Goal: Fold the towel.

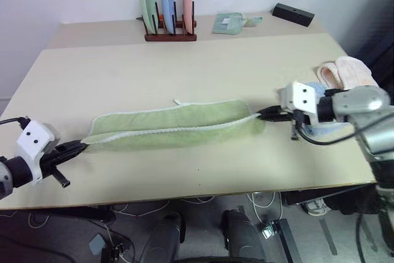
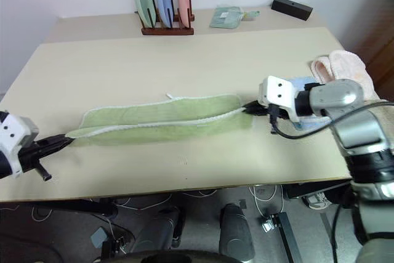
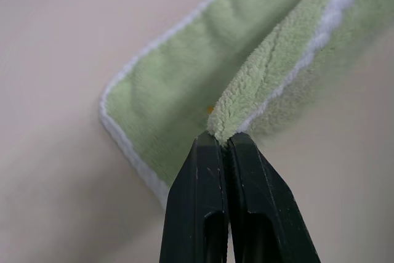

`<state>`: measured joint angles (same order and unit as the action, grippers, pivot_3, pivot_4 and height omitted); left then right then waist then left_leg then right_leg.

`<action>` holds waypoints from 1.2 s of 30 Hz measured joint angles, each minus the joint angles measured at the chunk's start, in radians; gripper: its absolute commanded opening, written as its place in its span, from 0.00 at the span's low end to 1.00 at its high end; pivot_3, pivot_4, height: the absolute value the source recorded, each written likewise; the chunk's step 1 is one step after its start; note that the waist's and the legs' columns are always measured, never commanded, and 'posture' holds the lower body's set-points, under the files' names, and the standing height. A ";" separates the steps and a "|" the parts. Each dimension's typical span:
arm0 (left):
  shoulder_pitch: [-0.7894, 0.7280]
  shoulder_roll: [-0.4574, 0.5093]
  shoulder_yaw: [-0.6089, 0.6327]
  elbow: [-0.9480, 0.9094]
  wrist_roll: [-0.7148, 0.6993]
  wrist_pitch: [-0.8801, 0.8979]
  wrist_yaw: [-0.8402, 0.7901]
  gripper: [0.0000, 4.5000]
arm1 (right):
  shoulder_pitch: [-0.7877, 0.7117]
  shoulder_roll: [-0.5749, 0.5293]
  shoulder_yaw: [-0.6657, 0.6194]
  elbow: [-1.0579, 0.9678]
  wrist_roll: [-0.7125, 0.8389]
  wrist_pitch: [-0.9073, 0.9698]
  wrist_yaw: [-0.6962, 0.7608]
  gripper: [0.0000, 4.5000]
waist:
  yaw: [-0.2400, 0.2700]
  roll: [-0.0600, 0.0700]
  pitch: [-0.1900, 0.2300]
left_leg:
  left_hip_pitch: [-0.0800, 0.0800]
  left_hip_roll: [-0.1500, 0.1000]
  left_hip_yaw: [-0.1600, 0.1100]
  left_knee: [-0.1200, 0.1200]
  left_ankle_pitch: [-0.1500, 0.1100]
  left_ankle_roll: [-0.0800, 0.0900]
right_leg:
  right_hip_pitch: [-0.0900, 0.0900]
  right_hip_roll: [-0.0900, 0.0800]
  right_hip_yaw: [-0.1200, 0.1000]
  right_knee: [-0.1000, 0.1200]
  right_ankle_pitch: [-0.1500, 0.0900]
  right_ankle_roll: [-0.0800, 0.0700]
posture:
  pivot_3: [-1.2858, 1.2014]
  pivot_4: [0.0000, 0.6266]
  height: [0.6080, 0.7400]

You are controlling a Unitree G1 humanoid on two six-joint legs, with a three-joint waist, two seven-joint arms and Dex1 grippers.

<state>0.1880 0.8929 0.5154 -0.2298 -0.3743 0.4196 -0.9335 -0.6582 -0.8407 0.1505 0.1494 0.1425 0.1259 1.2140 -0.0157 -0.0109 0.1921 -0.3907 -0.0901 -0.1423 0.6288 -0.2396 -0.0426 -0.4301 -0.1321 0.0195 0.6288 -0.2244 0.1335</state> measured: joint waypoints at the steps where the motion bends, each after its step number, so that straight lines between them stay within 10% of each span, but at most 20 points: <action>1: -0.030 0.001 -0.028 0.037 0.017 -0.018 0.002 0.00 | -0.037 0.025 0.021 0.065 -0.029 -0.037 -0.008 0.01 | -0.001 0.000 0.000 | 0.000 0.000 0.000 0.000 0.000 0.000 | 0.000 0.000 0.000 0.000 0.000 0.000 | 0.52 0.24 0.97; 23: -0.438 -0.032 -0.331 0.606 0.214 -0.317 0.052 0.06 | -0.370 0.273 0.115 0.859 -0.285 -0.446 -0.143 0.00 | -0.030 0.000 0.000 | 0.000 -0.001 -0.001 -0.001 -0.001 -0.001 | -0.002 0.004 0.001 0.001 0.003 0.000 | 0.52 0.24 0.97; 32: -0.439 -0.051 -0.276 0.613 0.187 -0.275 0.138 0.99 | -0.371 0.270 0.090 0.875 -0.291 -0.441 -0.216 0.87 | -0.030 0.000 0.000 | 0.000 0.000 -0.001 -0.001 -0.001 -0.001 | -0.003 0.004 0.002 0.002 0.003 0.000 | 0.52 0.24 0.97; 36: -0.442 -0.097 -0.200 0.596 0.144 -0.239 0.231 1.00 | -0.350 0.235 0.058 0.801 -0.287 -0.433 -0.253 0.98 | -0.028 0.000 0.000 | -0.001 0.000 -0.001 0.000 -0.001 -0.001 | -0.004 0.004 0.002 0.002 0.003 0.000 | 0.52 0.24 0.97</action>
<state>-0.2544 0.7955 0.3157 0.3659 -0.2306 0.1811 -0.7023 -1.0080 -0.6055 0.2088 0.9503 -0.1443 -0.3074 0.9608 -0.0435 -0.0111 0.1923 -0.3916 -0.0904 -0.1430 0.6286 -0.2404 -0.0440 -0.4337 -0.1278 0.0215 0.6307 -0.2213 0.1335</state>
